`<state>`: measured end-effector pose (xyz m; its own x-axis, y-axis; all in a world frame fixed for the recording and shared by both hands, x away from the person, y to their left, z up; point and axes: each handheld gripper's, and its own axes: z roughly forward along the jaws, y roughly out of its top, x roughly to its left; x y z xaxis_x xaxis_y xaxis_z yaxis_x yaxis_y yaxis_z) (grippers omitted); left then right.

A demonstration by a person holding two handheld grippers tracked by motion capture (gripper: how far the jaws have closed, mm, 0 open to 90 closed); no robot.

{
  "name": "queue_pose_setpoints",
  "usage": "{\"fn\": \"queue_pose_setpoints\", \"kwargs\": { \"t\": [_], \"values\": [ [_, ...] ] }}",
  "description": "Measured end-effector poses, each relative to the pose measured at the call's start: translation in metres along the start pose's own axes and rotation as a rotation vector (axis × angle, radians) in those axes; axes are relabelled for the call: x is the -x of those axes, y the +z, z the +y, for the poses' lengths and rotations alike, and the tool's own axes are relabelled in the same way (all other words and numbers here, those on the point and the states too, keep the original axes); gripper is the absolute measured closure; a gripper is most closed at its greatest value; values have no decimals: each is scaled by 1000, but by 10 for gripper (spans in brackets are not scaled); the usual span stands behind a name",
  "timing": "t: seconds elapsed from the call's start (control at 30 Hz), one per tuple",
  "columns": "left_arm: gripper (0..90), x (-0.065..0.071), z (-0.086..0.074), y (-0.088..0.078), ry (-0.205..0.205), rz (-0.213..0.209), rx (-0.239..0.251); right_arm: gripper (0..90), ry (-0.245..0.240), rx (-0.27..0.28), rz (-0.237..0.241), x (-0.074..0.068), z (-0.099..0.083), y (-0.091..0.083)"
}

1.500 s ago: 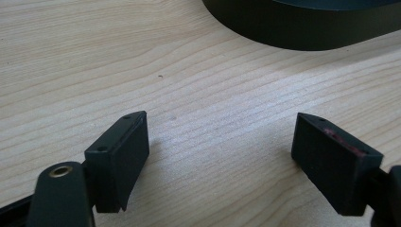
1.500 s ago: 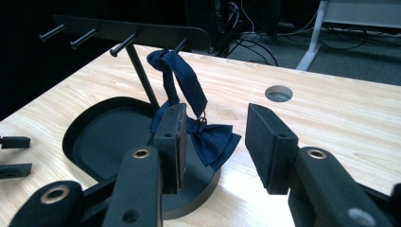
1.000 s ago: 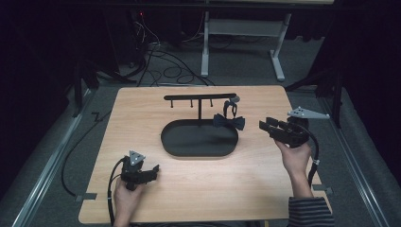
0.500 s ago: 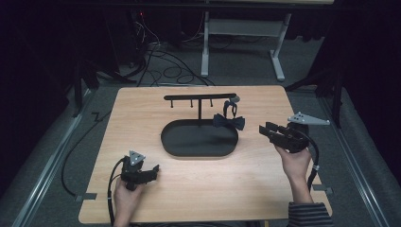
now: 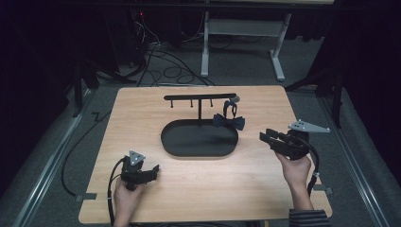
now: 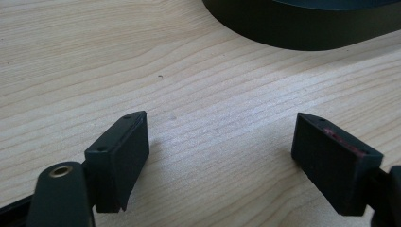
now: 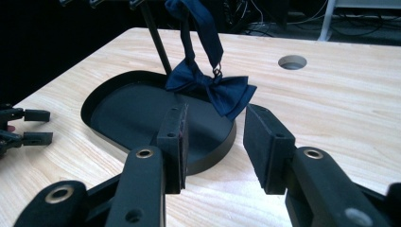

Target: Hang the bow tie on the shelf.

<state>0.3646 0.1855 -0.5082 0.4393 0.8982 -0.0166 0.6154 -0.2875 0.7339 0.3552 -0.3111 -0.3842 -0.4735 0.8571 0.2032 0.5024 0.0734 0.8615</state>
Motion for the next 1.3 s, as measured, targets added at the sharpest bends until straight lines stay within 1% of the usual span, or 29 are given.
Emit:
{"fn": "queue_pose_setpoints", "kwargs": {
  "t": [0.23,0.5,0.6,0.67,0.73,0.97,1.03,1.3],
  "values": [
    [203,0,0,0,0,0,0,624,20,-7,2,1,-12,-3],
    [202,0,0,0,0,0,0,623,28,-10,3,3,-20,-6],
    [203,0,0,0,0,0,0,623,43,-16,2,5,-25,-8],
    [203,0,0,0,0,0,0,623,42,-14,1,6,-27,-8],
    [203,0,0,0,0,0,0,622,51,-16,-2,5,-31,-9],
    [203,0,0,0,1,0,0,621,58,-24,5,5,-38,-7],
    [203,0,0,0,1,0,0,621,69,-30,11,4,-41,-5],
    [203,0,0,0,1,0,0,620,69,-44,27,0,-48,0]
  ]
}}
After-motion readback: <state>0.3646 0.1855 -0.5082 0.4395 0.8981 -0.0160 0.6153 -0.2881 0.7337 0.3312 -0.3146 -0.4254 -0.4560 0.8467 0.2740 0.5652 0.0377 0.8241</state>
